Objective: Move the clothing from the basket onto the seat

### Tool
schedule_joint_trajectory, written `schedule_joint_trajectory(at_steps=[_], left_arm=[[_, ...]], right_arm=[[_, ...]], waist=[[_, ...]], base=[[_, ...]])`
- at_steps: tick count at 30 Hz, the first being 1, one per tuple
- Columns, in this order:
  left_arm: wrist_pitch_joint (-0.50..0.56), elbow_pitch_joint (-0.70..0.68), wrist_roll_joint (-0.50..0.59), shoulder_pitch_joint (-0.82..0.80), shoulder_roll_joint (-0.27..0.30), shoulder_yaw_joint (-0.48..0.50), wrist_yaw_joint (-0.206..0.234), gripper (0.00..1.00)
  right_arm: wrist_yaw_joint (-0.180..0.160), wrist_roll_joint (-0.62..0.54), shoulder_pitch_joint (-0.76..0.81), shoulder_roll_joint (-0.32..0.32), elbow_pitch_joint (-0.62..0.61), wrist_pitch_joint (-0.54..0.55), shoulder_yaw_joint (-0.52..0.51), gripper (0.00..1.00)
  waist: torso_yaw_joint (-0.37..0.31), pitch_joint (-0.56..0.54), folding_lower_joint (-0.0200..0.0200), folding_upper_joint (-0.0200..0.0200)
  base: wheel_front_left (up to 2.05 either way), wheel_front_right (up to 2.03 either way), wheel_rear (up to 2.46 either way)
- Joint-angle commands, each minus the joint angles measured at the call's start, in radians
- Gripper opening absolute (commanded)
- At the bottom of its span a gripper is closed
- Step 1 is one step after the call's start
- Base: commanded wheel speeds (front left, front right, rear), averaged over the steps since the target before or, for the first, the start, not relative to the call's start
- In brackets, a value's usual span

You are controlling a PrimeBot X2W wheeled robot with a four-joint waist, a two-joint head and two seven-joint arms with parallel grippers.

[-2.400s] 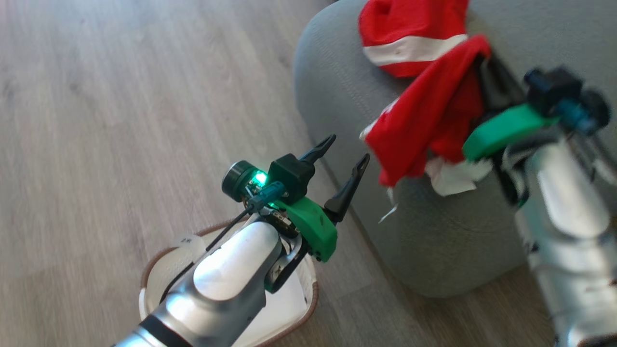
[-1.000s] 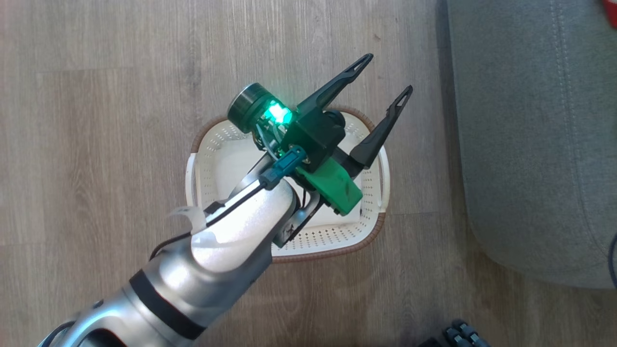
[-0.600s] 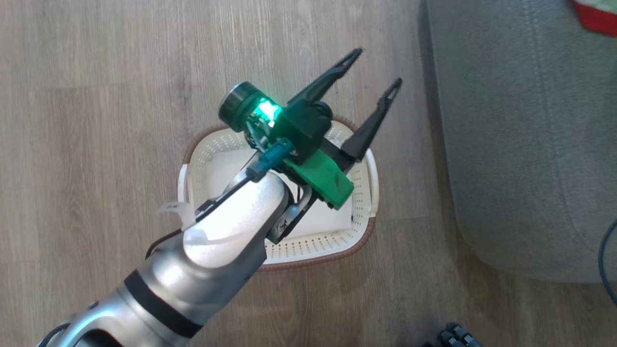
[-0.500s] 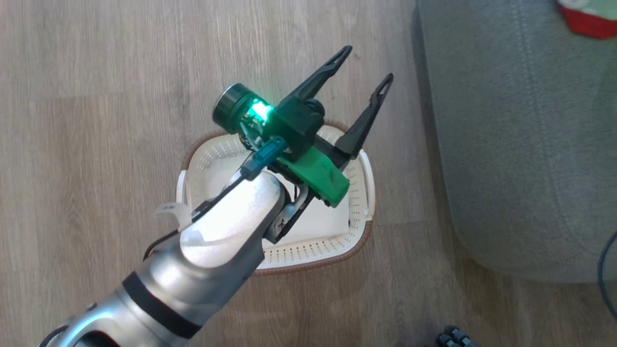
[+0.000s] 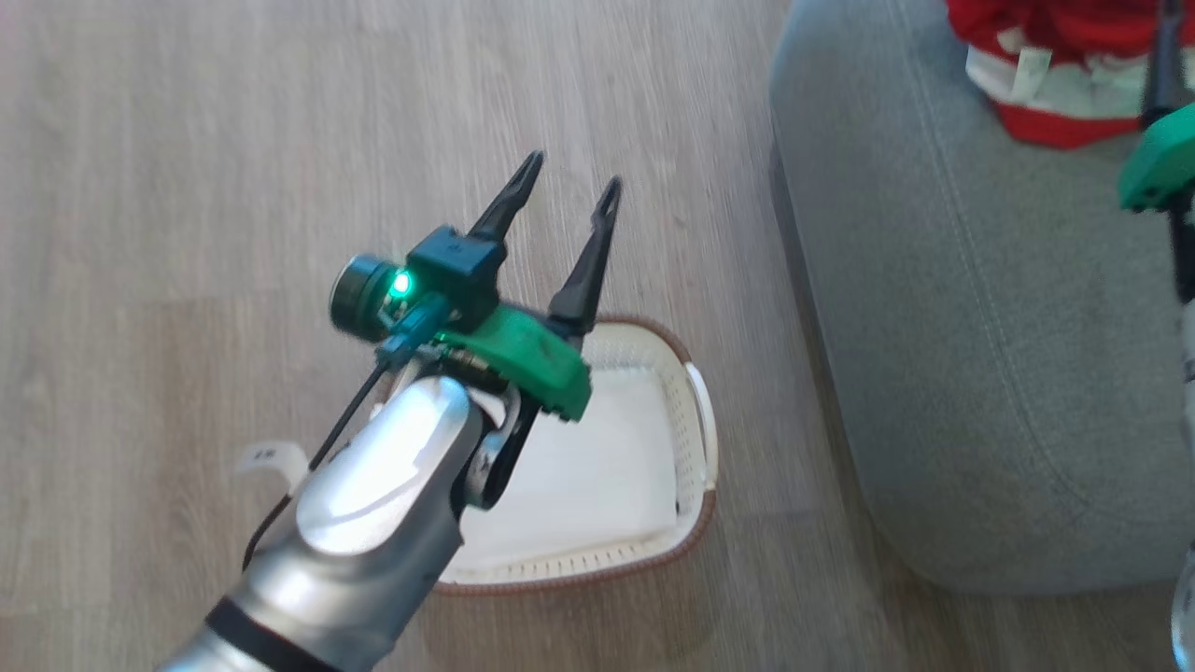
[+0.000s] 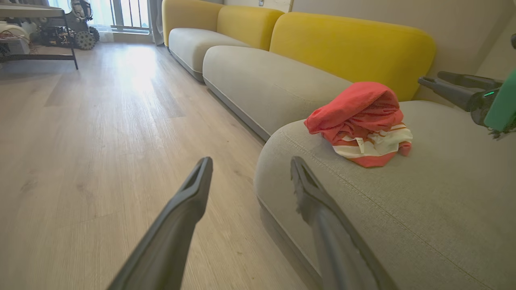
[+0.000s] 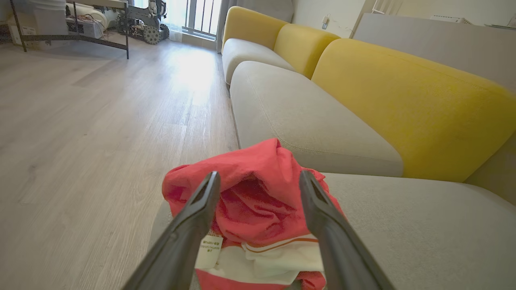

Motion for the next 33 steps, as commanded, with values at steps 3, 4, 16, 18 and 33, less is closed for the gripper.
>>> schedule_joint_trajectory(at_steps=[3,4,16,18,33], left_arm=[[-0.012,-0.009,-0.023,0.034,0.031,0.067,0.020,1.00],[-0.012,-0.005,-0.031,0.048,0.036,0.076,0.024,1.00],[-0.012,-0.057,-0.054,0.226,0.107,0.211,0.091,1.00],[-0.012,-0.087,-0.045,0.269,0.121,0.241,0.104,1.00],[-0.013,-0.288,0.036,0.599,0.151,0.428,0.153,1.00]], right_arm=[[0.000,0.044,0.028,0.013,-0.071,-0.006,0.071,1.00],[0.000,0.056,0.038,0.020,-0.084,-0.006,0.087,1.00],[0.000,0.148,0.231,0.131,-0.288,-0.006,0.249,1.00],[0.000,0.149,0.277,0.157,-0.328,-0.006,0.269,1.00],[0.000,0.236,0.686,0.231,-0.639,-0.006,0.262,1.00]], waist=[[0.033,-0.080,0.0000,0.0000],[0.038,-0.093,0.0000,0.0000],[0.103,-0.219,0.0000,0.0000],[0.113,-0.234,0.0000,0.0000],[0.168,-0.320,0.0000,0.0000]], base=[[0.00,0.00,0.00],[0.00,0.00,0.00],[0.00,0.00,0.00],[0.00,0.00,0.00],[0.00,0.00,0.00]])
